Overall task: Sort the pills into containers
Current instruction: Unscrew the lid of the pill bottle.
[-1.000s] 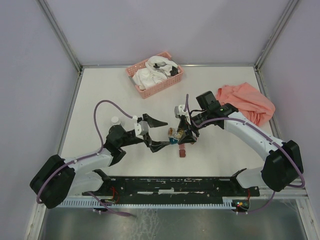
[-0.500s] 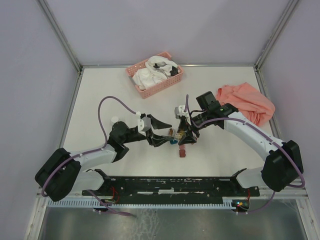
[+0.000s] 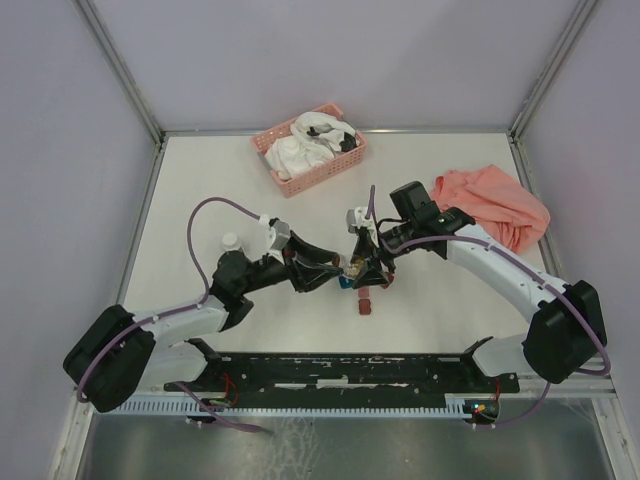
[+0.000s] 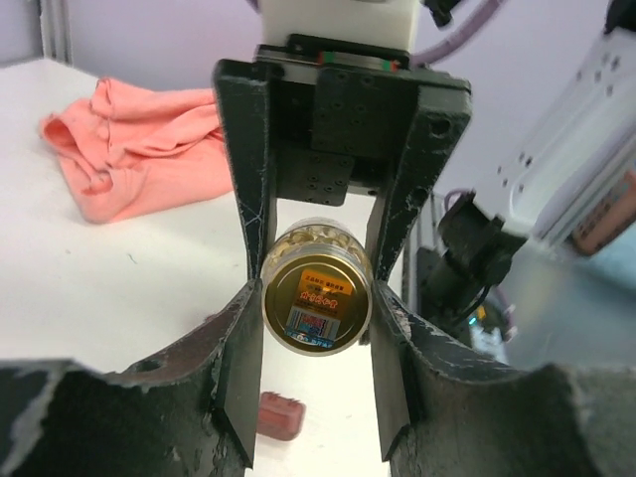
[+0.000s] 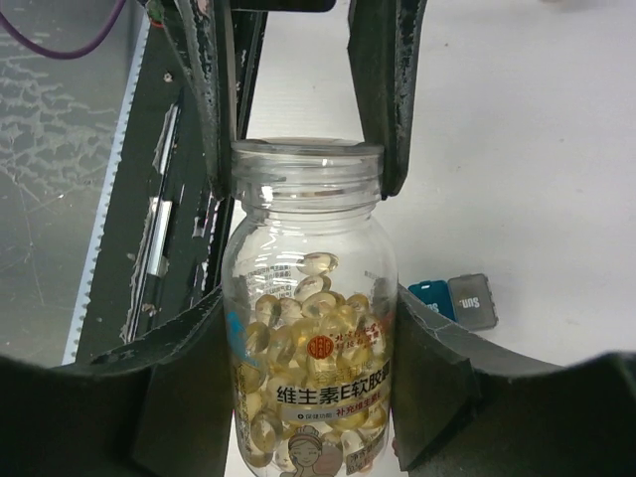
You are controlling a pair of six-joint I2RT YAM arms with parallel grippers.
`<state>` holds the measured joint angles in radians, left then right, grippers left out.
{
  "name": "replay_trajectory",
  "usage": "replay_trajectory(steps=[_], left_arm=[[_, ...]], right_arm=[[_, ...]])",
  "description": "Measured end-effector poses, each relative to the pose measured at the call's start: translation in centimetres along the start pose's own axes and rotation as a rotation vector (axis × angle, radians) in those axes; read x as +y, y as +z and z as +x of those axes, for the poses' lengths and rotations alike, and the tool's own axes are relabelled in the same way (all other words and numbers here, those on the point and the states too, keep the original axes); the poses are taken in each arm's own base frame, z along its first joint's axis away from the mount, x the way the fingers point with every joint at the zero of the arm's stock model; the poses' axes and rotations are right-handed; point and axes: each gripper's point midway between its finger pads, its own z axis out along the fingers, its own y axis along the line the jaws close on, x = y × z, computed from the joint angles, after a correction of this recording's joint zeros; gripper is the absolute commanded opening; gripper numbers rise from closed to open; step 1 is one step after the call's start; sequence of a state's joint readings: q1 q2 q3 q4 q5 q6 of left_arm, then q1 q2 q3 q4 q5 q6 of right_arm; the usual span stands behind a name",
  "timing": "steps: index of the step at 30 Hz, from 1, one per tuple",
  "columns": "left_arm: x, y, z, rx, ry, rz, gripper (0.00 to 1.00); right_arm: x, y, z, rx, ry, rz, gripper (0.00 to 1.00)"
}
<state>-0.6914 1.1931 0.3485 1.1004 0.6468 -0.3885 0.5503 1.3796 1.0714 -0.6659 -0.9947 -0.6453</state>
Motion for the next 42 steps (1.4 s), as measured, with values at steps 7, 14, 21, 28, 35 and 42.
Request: replay_trajectory(steps=[7,14,21,28,35,42], left_arm=[[0.4,-0.5,-1.0,-0.031,-0.31,-0.201,0.08],[1.6,-0.6,-1.1,-0.018,-0.543,-0.377,0.08],[2.4,-0.7,-0.6,-0.011,-0.744,-0.486,0.06],[5.8,-2.9,1.2,0.025,-0.7,-0.737,0.07],[12.1,-10.6,5.8,0.166,-0.493,-1.181,0.07],[17.1,-16.9,10.7,0.438,-0.396,-1.491,0.14]], right_arm=[[-0.6,0.2,-0.8,-0.023,0.0,0.019,0.02],[-1.1,0.2,-0.9,-0.023,-0.002,0.042,0.02],[-1.8,-0.2,0.0,0.001,0.017,0.08,0.02],[-1.9,-0.2,0.1,0.006,0.017,0.084,0.02],[-1.8,-0.6,-0.3,-0.002,0.006,0.098,0.02],[-1.8,-1.3,-0.8,-0.015,-0.01,0.115,0.02]])
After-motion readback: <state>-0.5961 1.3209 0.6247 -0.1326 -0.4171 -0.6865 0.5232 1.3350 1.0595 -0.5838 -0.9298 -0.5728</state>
